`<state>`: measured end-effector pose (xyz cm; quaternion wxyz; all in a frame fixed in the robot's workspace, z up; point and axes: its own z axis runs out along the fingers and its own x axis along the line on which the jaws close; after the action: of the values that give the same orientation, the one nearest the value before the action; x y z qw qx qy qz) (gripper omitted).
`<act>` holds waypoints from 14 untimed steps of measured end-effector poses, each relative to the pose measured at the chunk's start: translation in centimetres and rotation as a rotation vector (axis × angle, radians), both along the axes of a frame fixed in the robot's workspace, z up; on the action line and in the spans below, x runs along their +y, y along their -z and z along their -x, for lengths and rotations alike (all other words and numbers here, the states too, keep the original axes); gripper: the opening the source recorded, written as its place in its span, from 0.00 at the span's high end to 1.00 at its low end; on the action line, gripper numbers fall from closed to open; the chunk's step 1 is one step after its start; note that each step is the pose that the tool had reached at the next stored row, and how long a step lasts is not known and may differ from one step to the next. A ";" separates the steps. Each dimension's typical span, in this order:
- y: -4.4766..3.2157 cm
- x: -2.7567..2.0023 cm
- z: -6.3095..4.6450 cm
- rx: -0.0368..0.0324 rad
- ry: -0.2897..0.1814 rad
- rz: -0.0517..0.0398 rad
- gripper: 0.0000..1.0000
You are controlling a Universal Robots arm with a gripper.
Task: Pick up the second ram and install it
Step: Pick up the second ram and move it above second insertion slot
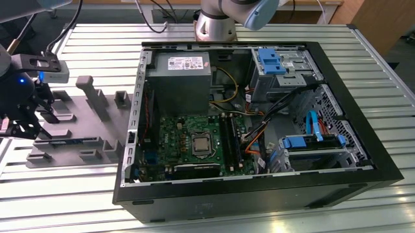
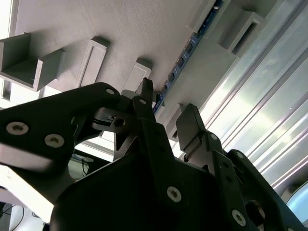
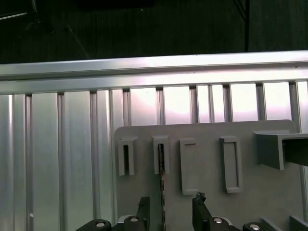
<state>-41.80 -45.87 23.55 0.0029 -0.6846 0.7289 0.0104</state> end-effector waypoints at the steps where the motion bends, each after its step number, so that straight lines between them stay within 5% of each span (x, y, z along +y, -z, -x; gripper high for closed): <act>1: 0.11 0.00 0.0 0.0000 0.000 0.0001 0.53; 14: 1.65 -0.06 0.0 -0.0006 -0.003 0.0009 0.53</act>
<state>-41.80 -45.93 21.90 0.0028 -0.6856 0.7279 0.0099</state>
